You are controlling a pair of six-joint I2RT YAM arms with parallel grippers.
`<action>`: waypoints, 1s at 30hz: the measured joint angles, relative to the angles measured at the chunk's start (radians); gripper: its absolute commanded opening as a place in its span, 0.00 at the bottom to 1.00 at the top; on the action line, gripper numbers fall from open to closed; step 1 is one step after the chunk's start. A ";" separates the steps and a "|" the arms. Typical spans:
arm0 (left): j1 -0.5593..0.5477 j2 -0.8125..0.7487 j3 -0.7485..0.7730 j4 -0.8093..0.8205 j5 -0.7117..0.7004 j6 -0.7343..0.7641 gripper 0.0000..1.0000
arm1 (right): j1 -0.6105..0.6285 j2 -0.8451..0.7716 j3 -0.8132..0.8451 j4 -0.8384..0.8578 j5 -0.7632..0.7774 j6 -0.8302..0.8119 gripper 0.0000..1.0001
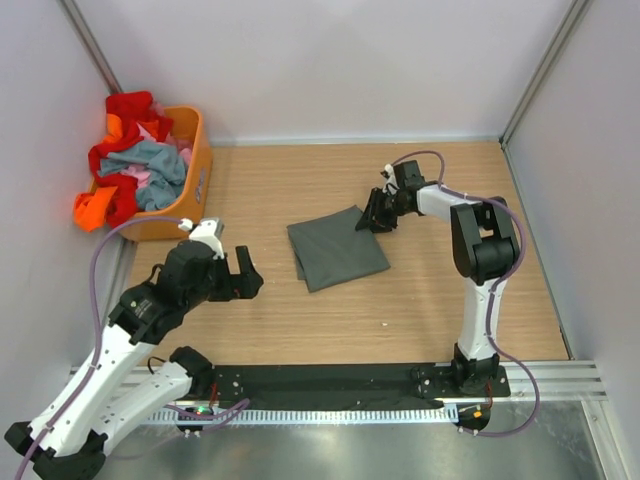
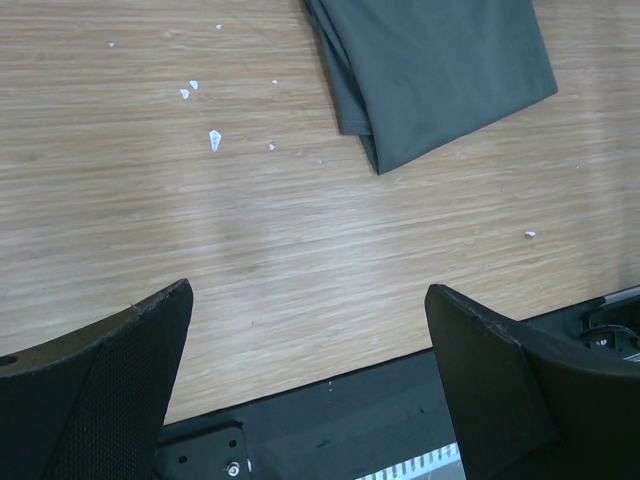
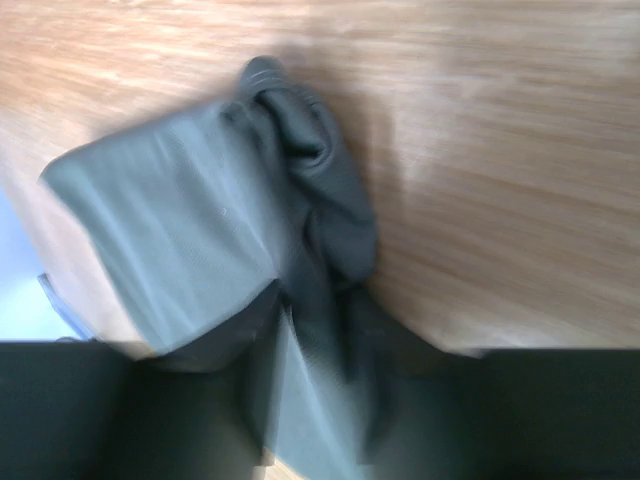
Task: Fold and stack the t-shirts
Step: Neatly place the folded tshirt to the corner
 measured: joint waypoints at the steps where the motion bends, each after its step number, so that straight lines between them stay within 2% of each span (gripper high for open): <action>1: 0.000 -0.007 0.000 0.001 -0.001 0.000 1.00 | 0.003 0.006 0.000 0.007 -0.003 0.001 0.25; 2: 0.000 -0.012 0.000 0.001 -0.001 0.000 1.00 | 0.004 0.013 0.000 0.013 -0.008 0.009 0.16; 5: 0.000 -0.019 0.000 0.001 -0.002 0.000 1.00 | 0.002 0.026 0.000 0.023 -0.010 0.020 0.07; 9: 0.000 -0.019 -0.001 0.001 -0.005 0.000 1.00 | -0.021 0.043 0.028 0.000 -0.013 0.019 0.05; 14: 0.000 -0.018 -0.002 0.001 -0.005 0.000 1.00 | -0.086 0.107 0.192 -0.100 0.076 -0.044 0.01; 20: 0.000 -0.004 -0.003 0.005 0.000 0.000 1.00 | -0.224 0.212 0.442 -0.244 0.251 -0.145 0.01; 25: 0.000 0.013 -0.003 0.006 0.006 0.000 1.00 | -0.315 0.360 0.743 -0.381 0.379 -0.222 0.02; 28: 0.000 0.016 -0.006 0.008 0.008 0.000 1.00 | -0.357 0.478 0.974 -0.446 0.439 -0.251 0.11; 30: 0.000 0.020 -0.007 0.007 0.009 0.000 1.00 | -0.381 0.537 1.086 -0.456 0.482 -0.264 0.20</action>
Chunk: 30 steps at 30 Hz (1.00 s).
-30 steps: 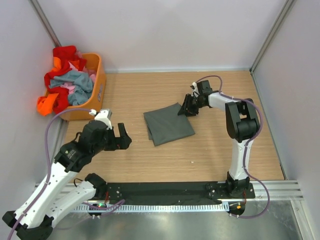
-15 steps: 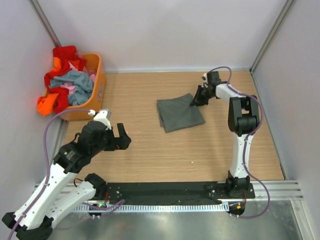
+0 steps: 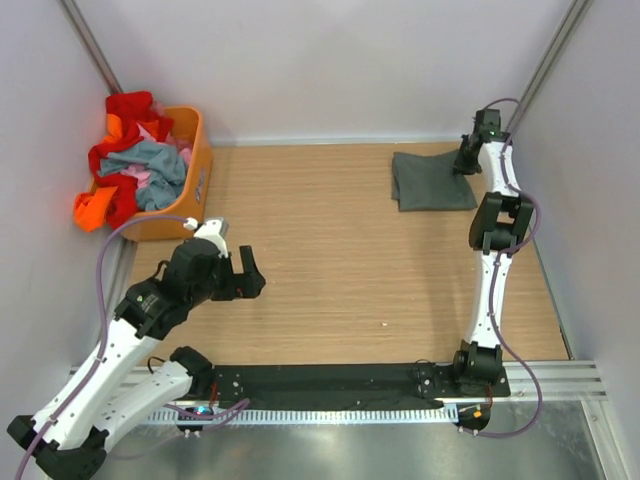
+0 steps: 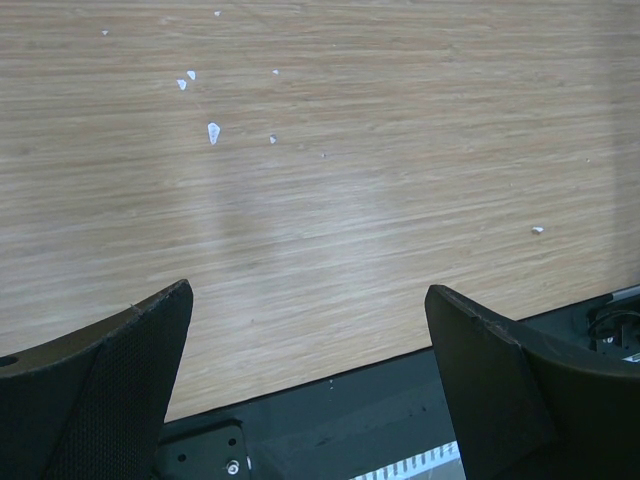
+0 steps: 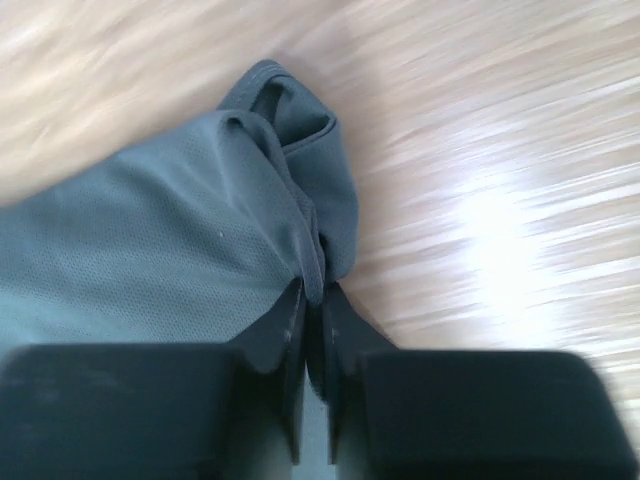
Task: Fold and stack the t-shirts
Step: Neatly place the folded tshirt to the corner
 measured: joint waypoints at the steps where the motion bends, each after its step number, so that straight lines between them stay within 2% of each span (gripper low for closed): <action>1: 0.000 0.003 0.000 0.000 0.000 0.000 1.00 | -0.008 0.011 0.018 0.005 0.020 -0.003 0.43; 3: 0.000 0.010 0.000 0.000 0.001 0.000 1.00 | -0.029 0.012 0.021 0.024 0.071 -0.013 0.55; 4: 0.000 0.014 0.000 0.001 0.001 0.000 1.00 | -0.038 0.012 0.021 0.043 0.094 -0.020 0.80; 6: 0.000 0.017 -0.002 0.000 0.000 0.000 1.00 | -0.052 0.012 0.022 0.071 0.138 -0.019 0.99; 10: 0.000 0.016 -0.003 0.000 -0.001 0.000 1.00 | -0.076 -0.003 0.001 0.114 0.198 -0.017 1.00; 13: 0.000 0.013 -0.003 0.000 -0.003 0.000 1.00 | -0.085 -0.098 -0.139 0.158 0.214 0.010 1.00; 19: 0.000 -0.018 -0.003 0.000 -0.013 0.000 1.00 | -0.080 -0.507 -0.536 0.219 0.170 0.138 0.99; 24: 0.000 -0.041 -0.003 0.000 -0.022 0.000 1.00 | -0.068 -0.816 -0.816 0.322 0.011 0.240 0.91; 27: 0.000 -0.046 -0.003 0.000 -0.024 0.000 1.00 | -0.021 -0.867 -0.917 0.341 -0.047 0.261 0.91; 30: 0.000 -0.051 -0.003 0.000 -0.028 0.000 1.00 | 0.056 -0.824 -0.983 0.343 -0.091 0.262 0.83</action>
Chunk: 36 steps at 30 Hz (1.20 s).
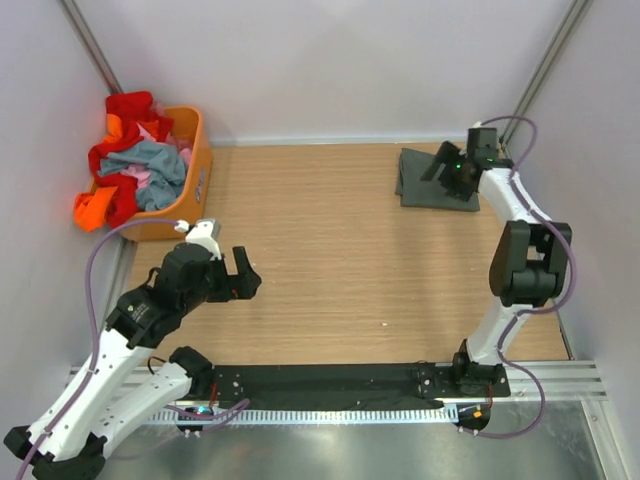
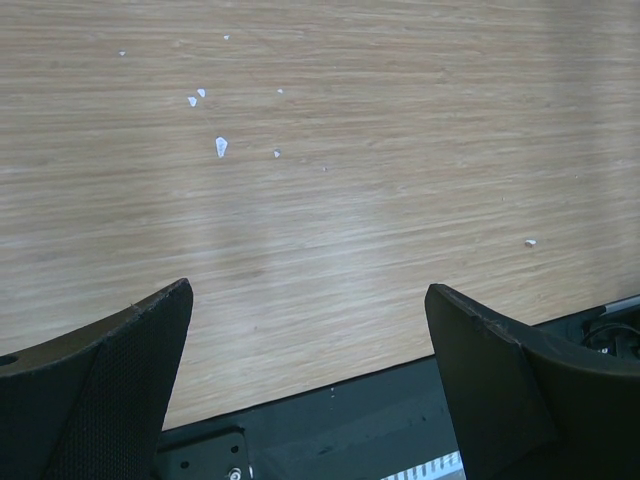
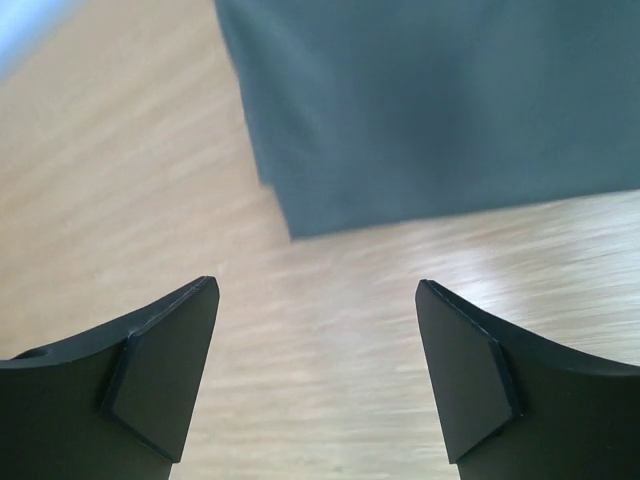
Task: Fold and stack the t-shirts
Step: Neatly place the folded tshirt to the corner
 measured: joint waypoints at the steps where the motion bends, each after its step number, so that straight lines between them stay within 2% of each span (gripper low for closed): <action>1: 0.000 -0.004 0.000 0.000 -0.001 0.000 1.00 | 0.025 0.026 -0.012 -0.005 -0.017 0.001 0.79; 5: 0.000 -0.025 0.000 0.000 -0.002 0.000 1.00 | 0.106 0.148 -0.008 -0.001 -0.092 0.005 0.63; 10: 0.000 -0.042 0.000 0.000 -0.004 0.000 1.00 | 0.145 0.283 0.118 -0.006 -0.129 0.009 0.55; 15: 0.000 -0.043 0.000 0.000 -0.007 0.000 1.00 | 0.140 0.397 0.277 -0.006 -0.126 0.000 0.43; 18: 0.000 -0.040 0.000 0.000 -0.009 0.000 1.00 | 0.128 0.452 0.346 -0.012 -0.126 -0.002 0.40; 30: 0.000 -0.010 0.000 0.000 -0.019 0.000 1.00 | 0.005 0.612 0.511 -0.048 -0.155 -0.052 0.40; 36: 0.000 0.014 0.000 0.000 -0.019 0.000 1.00 | -0.054 0.750 0.771 -0.169 -0.179 -0.164 0.44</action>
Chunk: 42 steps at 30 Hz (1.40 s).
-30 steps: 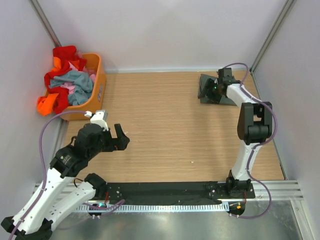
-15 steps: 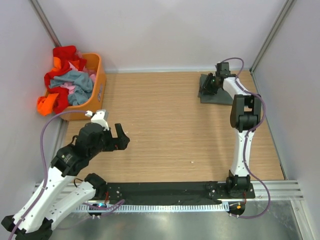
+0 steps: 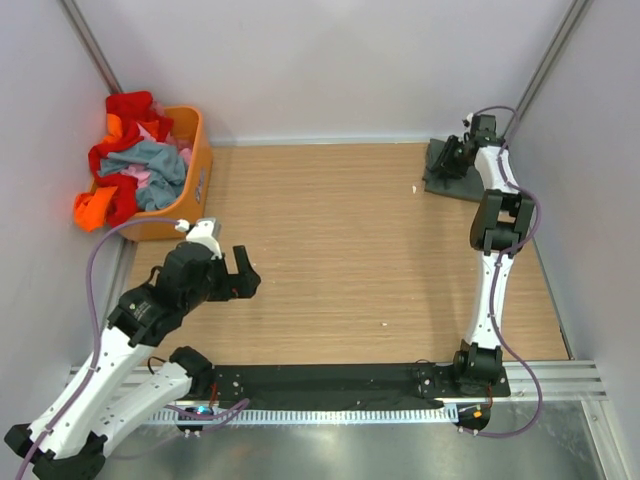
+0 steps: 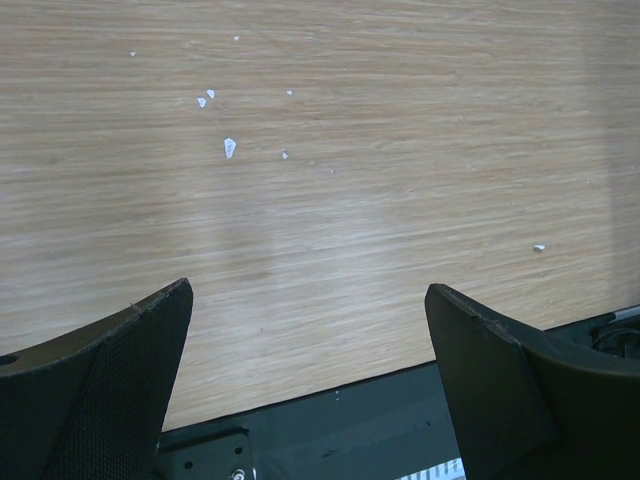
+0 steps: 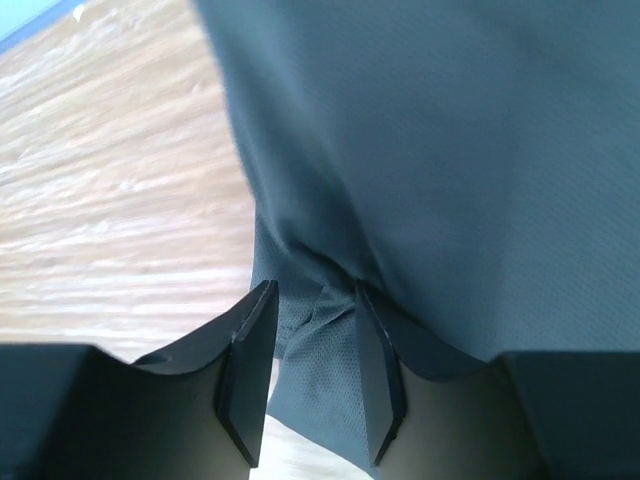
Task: Fold and stack the t-shirts
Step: Neatly place the folded tshirt to the corner
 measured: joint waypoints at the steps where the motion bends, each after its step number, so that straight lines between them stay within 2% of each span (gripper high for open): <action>1: 0.000 0.003 0.000 0.000 0.000 0.000 1.00 | -0.004 0.032 0.064 -0.032 0.000 -0.022 0.44; 4: 0.000 0.013 0.000 0.000 0.000 0.000 1.00 | -0.006 0.087 0.175 -0.084 0.010 -0.072 0.47; 7: 0.000 0.026 0.000 0.000 0.000 0.000 1.00 | -0.010 0.091 0.190 -0.106 0.020 -0.108 0.48; 10: 0.000 0.037 0.000 0.000 0.000 0.000 1.00 | -0.011 0.091 0.192 -0.112 0.003 -0.127 0.55; 12: 0.000 0.042 0.000 0.000 0.000 0.000 1.00 | -0.010 0.087 0.185 -0.106 -0.026 -0.136 0.63; 16: 0.000 0.042 0.000 0.000 -0.002 0.000 1.00 | 0.000 -0.004 0.039 -0.060 -0.078 -0.143 0.72; 19: 0.000 0.034 0.000 0.000 -0.005 0.000 1.00 | 0.015 -0.121 -0.125 -0.018 -0.079 -0.102 0.73; 25: 0.000 0.012 0.000 0.000 -0.011 0.000 1.00 | 0.040 -0.432 -0.459 0.019 0.076 -0.011 0.61; 27: 0.000 0.004 0.000 0.000 -0.012 -0.001 1.00 | 0.040 -0.499 -0.519 0.014 0.157 0.000 0.57; 28: 0.000 -0.001 0.000 0.000 -0.012 -0.001 1.00 | 0.038 -0.515 -0.535 0.012 0.190 0.003 0.51; 29: 0.000 -0.005 0.000 0.000 -0.012 -0.001 1.00 | 0.035 -0.526 -0.550 0.007 0.230 0.004 0.50; 34: 0.000 -0.010 0.000 0.000 -0.011 -0.001 1.00 | 0.014 -0.500 -0.586 -0.029 0.341 0.018 0.38; 42: 0.000 -0.010 0.000 0.000 -0.011 -0.001 1.00 | -0.020 -0.357 -0.530 -0.075 0.419 0.028 0.37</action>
